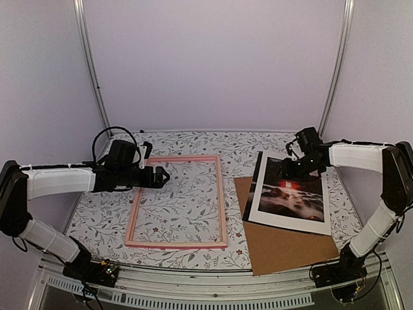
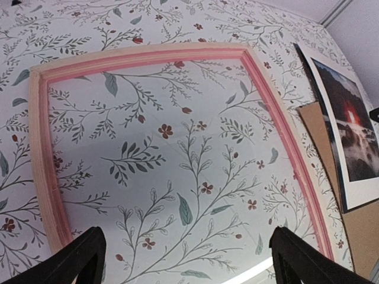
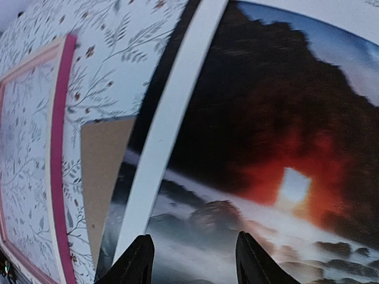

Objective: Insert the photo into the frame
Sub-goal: Move the frame body to the center of the board, then place the mat board with the photo.

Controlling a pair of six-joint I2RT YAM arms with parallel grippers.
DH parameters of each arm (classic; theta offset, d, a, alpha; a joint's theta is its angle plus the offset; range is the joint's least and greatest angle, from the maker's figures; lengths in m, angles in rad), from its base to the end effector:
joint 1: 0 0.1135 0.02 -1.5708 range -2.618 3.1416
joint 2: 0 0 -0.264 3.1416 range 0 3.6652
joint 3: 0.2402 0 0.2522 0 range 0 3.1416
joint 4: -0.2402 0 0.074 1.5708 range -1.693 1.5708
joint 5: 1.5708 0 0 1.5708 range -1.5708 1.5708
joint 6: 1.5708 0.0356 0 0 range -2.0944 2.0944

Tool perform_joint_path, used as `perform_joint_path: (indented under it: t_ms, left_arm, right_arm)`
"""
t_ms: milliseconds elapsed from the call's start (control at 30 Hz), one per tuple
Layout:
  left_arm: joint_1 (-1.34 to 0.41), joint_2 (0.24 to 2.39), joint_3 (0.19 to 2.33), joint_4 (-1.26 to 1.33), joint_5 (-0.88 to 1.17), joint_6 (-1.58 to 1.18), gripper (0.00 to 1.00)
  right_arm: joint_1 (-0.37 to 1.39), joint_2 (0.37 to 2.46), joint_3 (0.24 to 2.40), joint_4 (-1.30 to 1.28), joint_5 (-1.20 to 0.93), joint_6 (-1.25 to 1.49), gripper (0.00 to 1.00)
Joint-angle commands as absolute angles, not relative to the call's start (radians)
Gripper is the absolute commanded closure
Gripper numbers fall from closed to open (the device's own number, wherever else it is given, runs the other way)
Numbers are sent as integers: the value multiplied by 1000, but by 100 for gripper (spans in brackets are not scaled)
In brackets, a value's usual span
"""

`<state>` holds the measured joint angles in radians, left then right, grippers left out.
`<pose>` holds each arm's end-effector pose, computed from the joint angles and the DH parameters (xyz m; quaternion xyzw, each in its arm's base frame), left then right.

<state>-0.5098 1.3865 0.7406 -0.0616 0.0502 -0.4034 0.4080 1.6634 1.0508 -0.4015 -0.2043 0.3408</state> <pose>0.2493 -0.1414 0.2023 0.0588 0.9061 -0.2049 0.3653 0.3063 0.1403 0.1922 -0.0601 0.9550 0.1912 0.2185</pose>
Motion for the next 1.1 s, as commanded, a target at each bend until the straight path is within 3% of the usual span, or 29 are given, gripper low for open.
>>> perform_joint_path:
  t_ms: [0,400,700,1067]
  left_arm:
    - [-576,1388,775,2,68,-388,0]
    - [-752,1534,876,66,56,-382,1]
    - [-891,1731,1034,67,46,-412,3]
    - [-1013,2017,1313,32,84,-439,9]
  right_arm:
    - [227,1531,957,-418,-84,332,50]
    - [-236,1522,777,-262,-210,339,49]
    - [-258,1607,719,-182,-279,359,51]
    - [-258,1543,643,-144,-399,352,58]
